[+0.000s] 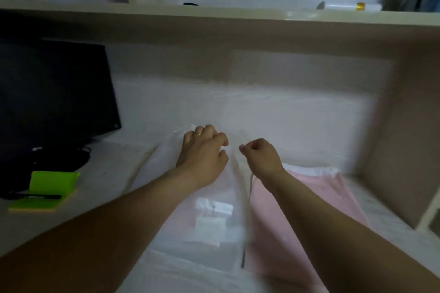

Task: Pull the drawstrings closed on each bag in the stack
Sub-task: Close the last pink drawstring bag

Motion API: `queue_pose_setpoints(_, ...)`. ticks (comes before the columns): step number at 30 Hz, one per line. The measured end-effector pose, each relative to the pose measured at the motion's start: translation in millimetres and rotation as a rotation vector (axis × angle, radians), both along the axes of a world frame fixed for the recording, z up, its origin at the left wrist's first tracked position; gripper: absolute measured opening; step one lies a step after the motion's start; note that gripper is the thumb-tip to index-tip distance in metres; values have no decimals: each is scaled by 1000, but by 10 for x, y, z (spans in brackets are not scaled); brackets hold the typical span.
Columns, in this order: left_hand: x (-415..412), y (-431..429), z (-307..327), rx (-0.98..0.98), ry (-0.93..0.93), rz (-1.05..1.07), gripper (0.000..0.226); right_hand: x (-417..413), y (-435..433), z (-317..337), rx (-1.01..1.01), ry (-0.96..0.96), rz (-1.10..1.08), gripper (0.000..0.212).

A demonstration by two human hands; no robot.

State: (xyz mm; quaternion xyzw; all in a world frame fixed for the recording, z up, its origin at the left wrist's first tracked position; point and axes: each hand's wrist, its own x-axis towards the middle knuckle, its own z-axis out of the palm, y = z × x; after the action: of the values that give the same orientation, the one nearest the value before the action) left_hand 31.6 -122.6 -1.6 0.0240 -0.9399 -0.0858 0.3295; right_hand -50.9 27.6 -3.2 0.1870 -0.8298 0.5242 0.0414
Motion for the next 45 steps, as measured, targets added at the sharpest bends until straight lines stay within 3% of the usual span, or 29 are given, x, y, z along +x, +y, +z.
queue_pose_setpoints(6,-150,927,-209,277,-228,-202,22,75,800,-335,56,-74,-36,23)
queue_pose_setpoints(10,-437,1411,-468,352,-393,-229,35,-107,1410,-528,198,-60,-163,28)
queue_pose_setpoints(12,-618,1516,-562,314,-442,-166,39,-265,1731,-588,247,-62,-270,25)
queue_pose_setpoints(16,-923,1500,-631,368,-569,136,65,-670,2200,-693,323,-113,-445,51)
queue_pose_setpoints(19,-1070,1441,-692,414,-673,250,76,-896,2291,-766,351,-212,-454,46)
queue_pose_setpoints(23,-1215,1389,-750,505,-619,292,58,-1019,2254,-845,415,-223,-441,48)
queue_pose_setpoints(26,-1224,1357,-771,493,-535,252,24,-1075,2298,-893,515,-159,-597,47)
queue_pose_setpoints(29,-1210,1329,-825,447,-486,211,11,-1115,2384,-947,536,-189,-684,50)
queue_pose_setpoints(31,-1195,1328,-830,391,-465,180,15,-1155,2434,-1003,502,-198,-687,57)
queue_pose_setpoints(33,-1189,1336,-787,406,-437,154,29,-1173,2475,-1049,442,-206,-623,79)
queue_pose_setpoints(34,-1191,1337,-759,469,-440,137,32,-1159,2483,-1039,409,-196,-591,82)
queue_pose_setpoints(37,-1134,1358,-641,819,-491,74,30,-1206,2528,-972,287,-147,-531,61)
queue_pose_setpoints(41,-903,1481,-255,1342,-487,-132,18,-1192,2585,-689,161,-111,-516,66)
queue_pose_setpoints(45,-657,1405,83,1501,-537,-142,19,-1000,2698,-346,161,-176,-479,67)
